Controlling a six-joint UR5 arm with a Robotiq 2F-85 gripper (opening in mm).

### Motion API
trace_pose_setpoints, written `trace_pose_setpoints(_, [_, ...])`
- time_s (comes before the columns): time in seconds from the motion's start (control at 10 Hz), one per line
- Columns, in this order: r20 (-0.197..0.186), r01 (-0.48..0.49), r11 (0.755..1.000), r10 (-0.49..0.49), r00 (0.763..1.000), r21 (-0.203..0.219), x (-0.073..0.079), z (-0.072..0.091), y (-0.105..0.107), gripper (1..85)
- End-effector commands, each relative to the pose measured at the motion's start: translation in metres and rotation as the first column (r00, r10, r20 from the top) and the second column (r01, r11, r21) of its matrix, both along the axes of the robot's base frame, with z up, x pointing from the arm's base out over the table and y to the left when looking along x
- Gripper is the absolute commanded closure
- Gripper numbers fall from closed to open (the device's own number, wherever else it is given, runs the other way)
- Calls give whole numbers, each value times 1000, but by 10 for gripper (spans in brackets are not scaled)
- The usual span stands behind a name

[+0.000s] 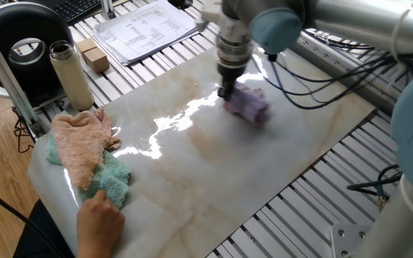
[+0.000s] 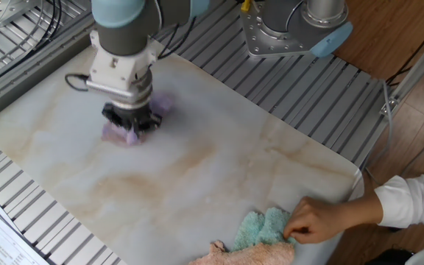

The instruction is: Clean the table with a cloth

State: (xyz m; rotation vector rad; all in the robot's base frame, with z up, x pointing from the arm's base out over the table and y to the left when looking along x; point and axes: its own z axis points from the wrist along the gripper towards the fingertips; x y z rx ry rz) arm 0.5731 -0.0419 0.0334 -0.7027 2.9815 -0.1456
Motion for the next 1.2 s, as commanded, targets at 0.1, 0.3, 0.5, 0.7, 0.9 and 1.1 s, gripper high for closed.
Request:
trace_pose_setpoints(0.1, [-26,21,999,-21,999,26,-19,26,6,847])
trace_pose_setpoints(0.3, [-49,73,993,-69,996,91,-25,26,22,847])
trace_pose_setpoints(0.5, [-11,64,993,-63,998,101,-15,27,24,847])
trace_pose_setpoints(0.7, [5,47,992,-48,999,117,8,19,26,847])
trace_pose_setpoints(0.9, [22,-15,997,13,1000,72,43,17,16,847])
trace_pose_setpoints(1.1, [22,-39,998,38,999,42,60,22,15,847])
